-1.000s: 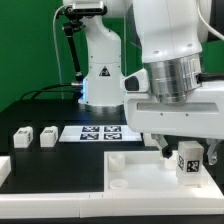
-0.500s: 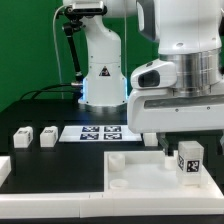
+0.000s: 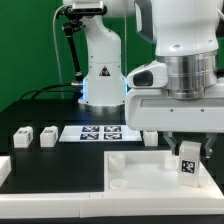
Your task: Assemble square table
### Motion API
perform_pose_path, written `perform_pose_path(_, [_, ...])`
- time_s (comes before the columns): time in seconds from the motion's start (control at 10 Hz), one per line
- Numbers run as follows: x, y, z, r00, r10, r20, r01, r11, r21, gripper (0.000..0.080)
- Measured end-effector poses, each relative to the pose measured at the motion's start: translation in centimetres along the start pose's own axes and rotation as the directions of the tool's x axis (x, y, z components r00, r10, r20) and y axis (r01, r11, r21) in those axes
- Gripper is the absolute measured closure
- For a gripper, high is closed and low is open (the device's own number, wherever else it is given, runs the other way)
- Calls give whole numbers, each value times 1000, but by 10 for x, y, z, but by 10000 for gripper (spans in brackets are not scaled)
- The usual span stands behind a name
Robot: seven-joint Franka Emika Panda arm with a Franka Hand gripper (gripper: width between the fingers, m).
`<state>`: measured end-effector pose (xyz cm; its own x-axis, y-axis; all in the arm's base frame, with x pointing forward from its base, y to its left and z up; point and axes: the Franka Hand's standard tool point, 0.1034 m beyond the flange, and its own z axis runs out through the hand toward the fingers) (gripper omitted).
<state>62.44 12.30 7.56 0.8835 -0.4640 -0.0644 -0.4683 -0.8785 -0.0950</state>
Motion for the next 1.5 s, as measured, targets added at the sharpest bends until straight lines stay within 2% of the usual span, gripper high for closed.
perform_pose_path(0.2, [0,-1,-1,980,201,1,-201,980,3,500])
perform_pose_path(0.3, [-2,-3,0,926,377,4,-377,926,3,500])
perform_pose_path(0.5, [-6,-8,2,745,666,22,-667,745,11,505])
perform_pose_path(0.6, [-2,-10,2,613,789,44,-790,612,32,505])
perform_pose_path(0.7, [0,-9,3,528,847,62,-849,526,51,505])
perform_pose_path(0.9, [-1,-9,4,488,871,65,-873,485,53,505])
perform_pose_path(1.0, [-1,-10,4,522,851,64,-853,519,56,505])
perform_pose_path(1.1, [0,-9,4,571,819,60,-821,568,61,336])
perform_pose_path(1.2, [4,-5,3,675,737,49,-738,671,73,195])
perform_pose_path(1.3, [4,-4,2,817,576,35,-577,814,72,164])
perform_pose_path(1.5, [3,-4,3,922,387,19,-388,919,73,152])
